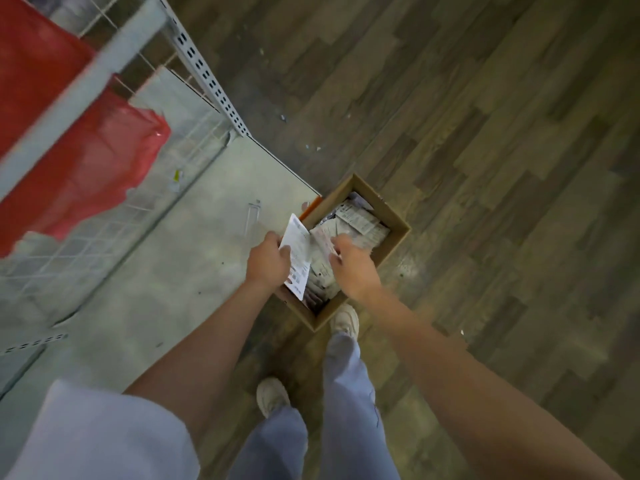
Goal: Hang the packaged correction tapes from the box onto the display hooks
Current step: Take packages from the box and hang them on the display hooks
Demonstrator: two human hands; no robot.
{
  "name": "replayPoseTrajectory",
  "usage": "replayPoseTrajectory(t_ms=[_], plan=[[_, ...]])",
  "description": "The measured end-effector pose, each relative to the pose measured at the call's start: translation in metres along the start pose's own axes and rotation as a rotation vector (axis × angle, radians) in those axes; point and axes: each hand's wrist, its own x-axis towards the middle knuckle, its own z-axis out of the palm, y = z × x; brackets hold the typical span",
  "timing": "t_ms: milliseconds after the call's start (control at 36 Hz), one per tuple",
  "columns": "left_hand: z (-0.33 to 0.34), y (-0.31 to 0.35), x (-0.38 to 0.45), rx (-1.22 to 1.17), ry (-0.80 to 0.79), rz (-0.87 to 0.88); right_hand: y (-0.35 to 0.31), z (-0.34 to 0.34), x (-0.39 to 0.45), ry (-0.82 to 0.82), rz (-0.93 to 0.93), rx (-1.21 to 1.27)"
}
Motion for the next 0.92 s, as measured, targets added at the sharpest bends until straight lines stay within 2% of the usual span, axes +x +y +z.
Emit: replayPoseTrajectory(t_ms=[111,250,361,444,528,611,722,778,917], plan=[[-0.016,-0.002,-0.028,-0.147,0.028,-0.027,-0.024,0.013,-0.035,-0.009,-0.078,0.048],[-0.056,-0.017,-0.076,-0.504,0.062,-0.054,-0.052,0.031,-0.078,0.005,-0.089,0.170],[-0.099,-0.032,-0.113,-0.756,-0.020,-0.043,-0.078,0.041,-0.114,0.037,-0.172,0.189],[-0.131,-0.041,-0.138,-0.846,-0.056,-0.055,-0.100,0.045,-0.138,0.053,-0.225,0.218],[-0.157,-0.047,-0.160,-0.771,-0.066,0.013,-0.123,0.046,-0.156,0.058,-0.248,0.295],[-0.178,-0.055,-0.179,-0.481,-0.071,0.120,-0.146,0.042,-0.175,0.083,-0.296,0.300],[-0.204,-0.058,-0.197,-0.156,0.092,0.204,-0.174,0.035,-0.198,0.065,-0.356,0.315],[-0.219,-0.058,-0.206,-0.095,0.176,0.257,-0.184,0.028,-0.210,0.059,-0.369,0.358],[-0.245,-0.059,-0.230,-0.073,0.235,0.328,-0.206,0.009,-0.234,0.100,-0.391,0.349]])
